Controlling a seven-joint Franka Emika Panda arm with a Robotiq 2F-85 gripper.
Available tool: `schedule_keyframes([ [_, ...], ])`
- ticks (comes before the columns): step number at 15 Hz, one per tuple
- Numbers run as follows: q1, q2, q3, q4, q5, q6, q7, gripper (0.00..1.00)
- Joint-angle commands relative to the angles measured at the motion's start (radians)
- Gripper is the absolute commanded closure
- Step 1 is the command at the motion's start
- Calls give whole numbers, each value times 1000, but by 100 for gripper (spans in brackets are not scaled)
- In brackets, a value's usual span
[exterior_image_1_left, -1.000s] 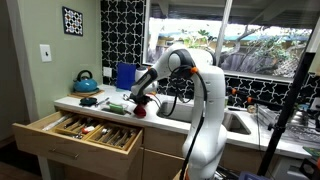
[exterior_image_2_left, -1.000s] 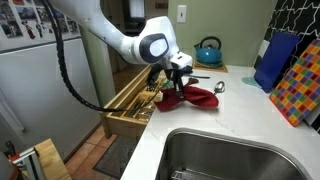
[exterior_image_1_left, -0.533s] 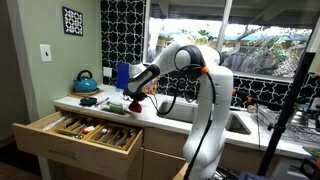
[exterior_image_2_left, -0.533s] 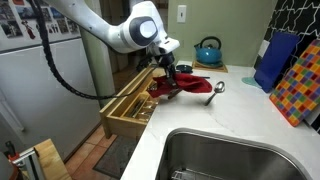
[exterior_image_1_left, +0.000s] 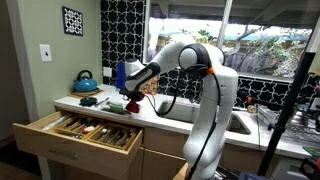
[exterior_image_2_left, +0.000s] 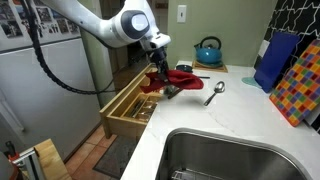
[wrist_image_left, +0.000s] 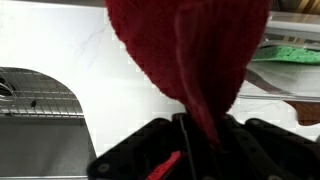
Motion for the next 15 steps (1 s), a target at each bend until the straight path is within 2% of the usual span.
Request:
schedule_keyframes([
  [1, -4, -2, 30, 0, 12, -23, 10, 97],
  [4, 31, -33, 86, -18, 88, -151, 51, 97],
  [7, 56, -43, 131, -34, 158, -233, 93, 97],
  [10, 77, -48, 157, -53, 278, -262, 61, 97],
  [15, 92, -10, 168, -84, 468, -247, -57, 97],
])
